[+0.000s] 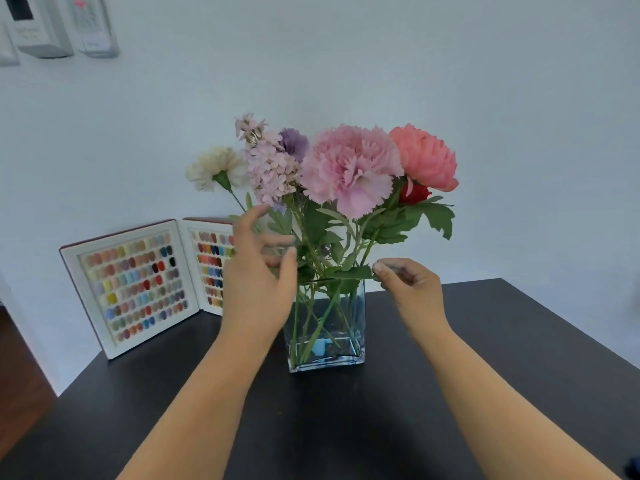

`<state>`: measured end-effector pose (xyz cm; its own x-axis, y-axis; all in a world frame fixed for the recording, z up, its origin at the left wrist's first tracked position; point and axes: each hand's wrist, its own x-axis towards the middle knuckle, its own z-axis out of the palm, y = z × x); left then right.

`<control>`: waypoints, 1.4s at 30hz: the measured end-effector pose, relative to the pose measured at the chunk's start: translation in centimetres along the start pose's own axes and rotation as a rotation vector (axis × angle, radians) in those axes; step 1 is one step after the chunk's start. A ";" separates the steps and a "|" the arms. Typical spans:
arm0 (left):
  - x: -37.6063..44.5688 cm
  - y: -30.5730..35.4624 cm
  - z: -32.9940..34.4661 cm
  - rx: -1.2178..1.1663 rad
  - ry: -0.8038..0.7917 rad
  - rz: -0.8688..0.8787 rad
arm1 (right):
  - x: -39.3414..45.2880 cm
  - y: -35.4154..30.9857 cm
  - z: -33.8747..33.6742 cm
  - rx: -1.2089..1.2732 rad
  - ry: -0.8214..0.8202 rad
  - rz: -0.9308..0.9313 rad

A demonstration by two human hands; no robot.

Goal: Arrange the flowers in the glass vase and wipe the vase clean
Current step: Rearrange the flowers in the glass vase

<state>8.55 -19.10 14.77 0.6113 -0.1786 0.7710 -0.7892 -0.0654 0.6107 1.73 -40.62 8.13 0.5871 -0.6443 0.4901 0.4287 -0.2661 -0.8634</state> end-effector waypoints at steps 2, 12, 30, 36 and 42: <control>1.1 -1.4 -2.8 -0.088 0.134 -0.109 | -0.3 0.3 -0.2 -0.007 0.006 0.022; 5.3 -12.2 -2.8 -0.350 -0.238 -0.741 | -2.3 1.1 1.7 0.016 0.098 0.096; 3.2 -10.5 -1.0 -0.303 -0.309 -0.357 | -4.6 2.3 3.0 0.035 0.095 0.117; 2.3 -10.0 -1.1 -0.303 -0.284 -0.369 | -4.1 2.1 3.2 0.059 0.105 0.159; 1.1 -10.0 -0.5 -0.409 -0.236 -0.467 | -2.5 1.2 3.5 0.044 0.129 0.210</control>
<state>17.16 -18.12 9.59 0.8178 -0.4348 0.3770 -0.3304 0.1816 0.9262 3.18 -36.79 6.32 0.5749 -0.7692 0.2789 0.3381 -0.0871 -0.9371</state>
